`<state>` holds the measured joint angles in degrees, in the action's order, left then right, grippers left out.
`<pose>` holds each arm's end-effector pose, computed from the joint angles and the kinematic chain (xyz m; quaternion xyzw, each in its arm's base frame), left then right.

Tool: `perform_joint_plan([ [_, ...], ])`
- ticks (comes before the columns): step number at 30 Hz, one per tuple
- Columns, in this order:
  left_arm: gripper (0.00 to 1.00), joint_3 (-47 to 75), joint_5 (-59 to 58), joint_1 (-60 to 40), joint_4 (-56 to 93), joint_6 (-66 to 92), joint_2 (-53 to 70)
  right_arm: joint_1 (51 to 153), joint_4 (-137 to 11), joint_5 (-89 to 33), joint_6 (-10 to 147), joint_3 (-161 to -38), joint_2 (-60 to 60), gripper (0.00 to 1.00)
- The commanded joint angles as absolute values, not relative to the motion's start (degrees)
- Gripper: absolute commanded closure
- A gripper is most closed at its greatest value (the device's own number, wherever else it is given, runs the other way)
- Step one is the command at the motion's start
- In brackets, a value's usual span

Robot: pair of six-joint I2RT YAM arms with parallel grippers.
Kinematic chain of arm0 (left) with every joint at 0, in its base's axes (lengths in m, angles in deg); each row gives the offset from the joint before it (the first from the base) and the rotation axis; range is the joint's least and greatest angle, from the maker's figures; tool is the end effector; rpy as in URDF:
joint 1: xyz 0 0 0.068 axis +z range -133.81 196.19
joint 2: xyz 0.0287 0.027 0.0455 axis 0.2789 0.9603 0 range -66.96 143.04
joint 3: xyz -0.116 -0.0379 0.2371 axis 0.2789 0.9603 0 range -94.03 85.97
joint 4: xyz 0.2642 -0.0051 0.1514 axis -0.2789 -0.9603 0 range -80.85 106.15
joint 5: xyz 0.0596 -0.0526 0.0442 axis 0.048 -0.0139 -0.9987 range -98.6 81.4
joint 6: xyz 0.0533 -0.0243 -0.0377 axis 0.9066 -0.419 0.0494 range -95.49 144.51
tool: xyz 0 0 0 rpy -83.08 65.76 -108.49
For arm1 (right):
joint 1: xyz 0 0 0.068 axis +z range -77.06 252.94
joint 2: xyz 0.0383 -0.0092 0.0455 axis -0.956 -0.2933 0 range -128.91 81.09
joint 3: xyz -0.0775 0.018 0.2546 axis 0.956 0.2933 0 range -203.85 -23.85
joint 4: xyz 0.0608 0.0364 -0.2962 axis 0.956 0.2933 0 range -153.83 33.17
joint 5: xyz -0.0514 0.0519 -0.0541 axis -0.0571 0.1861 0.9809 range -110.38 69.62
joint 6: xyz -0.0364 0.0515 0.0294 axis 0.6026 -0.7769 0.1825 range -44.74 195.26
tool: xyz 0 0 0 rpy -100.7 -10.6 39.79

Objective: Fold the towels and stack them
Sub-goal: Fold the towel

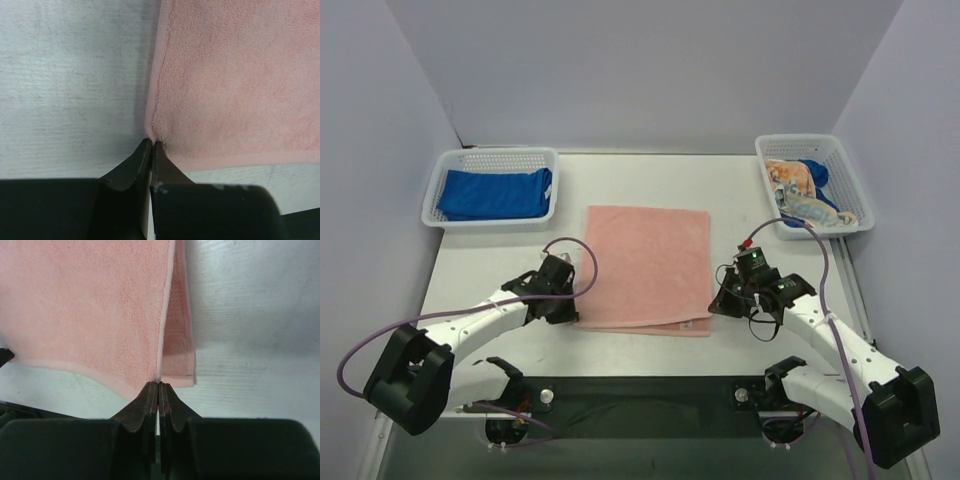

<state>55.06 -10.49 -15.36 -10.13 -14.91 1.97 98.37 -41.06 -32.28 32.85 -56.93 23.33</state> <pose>0.2140 -0.1291 0.1046 -0.0705 0.9723 -0.1160 0.1905 0.2289 0.1218 0.1693 0.0997 0.9222 0.2815 0.2455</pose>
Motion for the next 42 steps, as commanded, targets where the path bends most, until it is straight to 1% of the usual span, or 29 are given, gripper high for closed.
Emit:
perform_joint_plan([
  [1, 0.98, 56.3, -10.7, -15.8, -11.8, -16.0, 0.7, 98.3, -33.8, -33.6, 33.4, -59.5, 25.3, 1.0],
  [6, 0.98, 57.1, -11.2, -15.7, -12.5, -16.9, -0.2, 98.2, -33.9, -33.3, 32.8, -54.8, 25.4, 1.0],
  [11, 0.99, 57.9, -11.3, -15.7, -12.3, -18.3, 0.0, 98.3, -39.6, -35.5, 31.1, -46.8, 22.6, 1.0],
  [14, 0.98, 57.8, -11.0, -15.7, -11.9, -18.6, 0.5, 98.2, -40.9, -35.5, 31.2, -45.9, 22.1, 1.0],
  [21, 0.99, 57.1, -10.3, -15.8, -11.4, -19.0, 0.1, 98.2, -38.1, -35.8, 31.8, -49.0, 24.0, 1.0],
  [29, 0.99, 57.1, -10.0, -15.7, -11.5, -19.2, -1.8, 101.2, -28.9, -36.5, 30.8, -60.1, 27.3, 1.0],
  [31, 0.99, 57.3, -9.7, -15.7, -11.5, -19.3, -2.5, 102.4, -28.3, -36.5, 29.8, -60.4, 27.5, 1.0],
  [35, 0.99, 57.7, -9.6, -15.7, -11.8, -19.6, -3.6, 105.2, -29.2, -35.8, 27.3, -57.1, 27.2, 1.0],
  [39, 0.99, 58.3, -9.9, -15.7, -12.0, -20.0, -4.5, 105.6, -33.6, -36.7, 25.3, -48.6, 27.3, 1.0],
  [42, 0.99, 58.8, -10.2, -15.4, -12.0, -20.8, -4.8, 105.6, -36.4, -36.4, 24.6, -44.4, 27.0, 1.0],
])
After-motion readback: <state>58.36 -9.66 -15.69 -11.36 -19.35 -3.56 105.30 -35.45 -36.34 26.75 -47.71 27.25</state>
